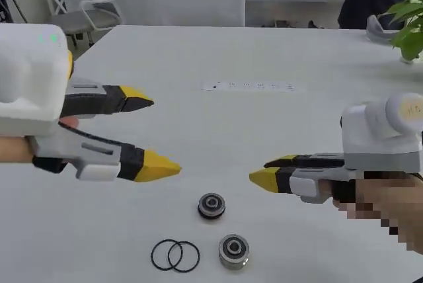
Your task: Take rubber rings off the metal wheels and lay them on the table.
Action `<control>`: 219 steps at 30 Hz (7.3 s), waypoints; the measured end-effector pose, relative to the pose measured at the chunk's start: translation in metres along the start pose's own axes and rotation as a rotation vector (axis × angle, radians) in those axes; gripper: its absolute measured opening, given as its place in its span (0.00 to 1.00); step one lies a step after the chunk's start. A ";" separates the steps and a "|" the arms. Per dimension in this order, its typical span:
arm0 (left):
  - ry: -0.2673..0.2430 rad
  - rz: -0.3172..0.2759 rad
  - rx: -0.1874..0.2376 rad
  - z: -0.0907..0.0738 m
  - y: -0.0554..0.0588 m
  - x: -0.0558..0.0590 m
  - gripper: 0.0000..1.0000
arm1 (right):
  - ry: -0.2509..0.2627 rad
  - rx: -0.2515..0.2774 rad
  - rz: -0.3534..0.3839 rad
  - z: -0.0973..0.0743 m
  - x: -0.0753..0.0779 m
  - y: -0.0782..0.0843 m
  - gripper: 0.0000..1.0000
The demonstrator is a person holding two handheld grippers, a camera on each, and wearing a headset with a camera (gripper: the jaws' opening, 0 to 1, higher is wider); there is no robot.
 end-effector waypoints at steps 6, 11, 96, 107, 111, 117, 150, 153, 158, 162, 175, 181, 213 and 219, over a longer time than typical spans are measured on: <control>0.007 0.013 -0.016 0.030 0.005 -0.007 0.54 | -0.002 -0.022 0.017 0.002 0.003 0.008 0.25; 0.038 -0.014 -0.022 0.054 0.022 -0.003 0.52 | -0.004 -0.026 0.022 0.002 0.004 0.010 0.25; 0.106 -0.140 -0.088 0.124 0.099 0.058 0.08 | 0.020 -0.229 -0.185 0.054 -0.013 0.065 0.19; 0.108 -0.154 -0.065 0.129 0.096 0.060 0.08 | 0.030 -0.233 -0.220 0.050 -0.008 0.066 0.20; 0.103 -0.157 -0.062 0.130 0.096 0.059 0.08 | 0.024 -0.249 -0.261 0.047 -0.006 0.067 0.16; 0.096 -0.174 -0.060 0.130 0.096 0.058 0.08 | 0.029 -0.264 -0.283 0.044 -0.003 0.069 0.04; 0.119 -0.177 -0.059 0.128 0.096 0.062 0.07 | 0.022 -0.176 0.224 0.037 0.005 0.064 0.00; 0.119 -0.176 -0.061 0.127 0.096 0.064 0.07 | 0.018 -0.174 0.217 0.037 0.003 0.064 0.00; 0.121 -0.171 -0.059 0.127 0.096 0.064 0.07 | 0.025 -0.183 0.321 0.036 0.004 0.065 0.00; 0.120 -0.168 -0.050 0.128 0.096 0.065 0.07 | 0.028 -0.182 0.369 0.036 0.005 0.067 0.00; 0.120 -0.170 -0.023 0.127 0.096 0.065 0.07 | 0.027 -0.166 0.376 0.035 0.003 0.063 0.00; 0.117 -0.172 -0.015 0.127 0.096 0.065 0.07 | 0.025 -0.165 0.404 0.035 0.003 0.064 0.00; 0.111 -0.168 -0.007 0.128 0.096 0.065 0.08 | 0.027 -0.173 0.358 0.036 0.001 0.061 0.00; 0.110 -0.168 -0.006 0.128 0.096 0.065 0.08 | 0.028 -0.173 0.347 0.035 0.000 0.061 0.00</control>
Point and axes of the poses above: the centre of the closed fingertips' face, and the gripper's own axes: z roughly forward along the fingers, x roughly to its right, y roughly out of its underside, the point moved 1 cm from there along -z, roughly backward along the fingers
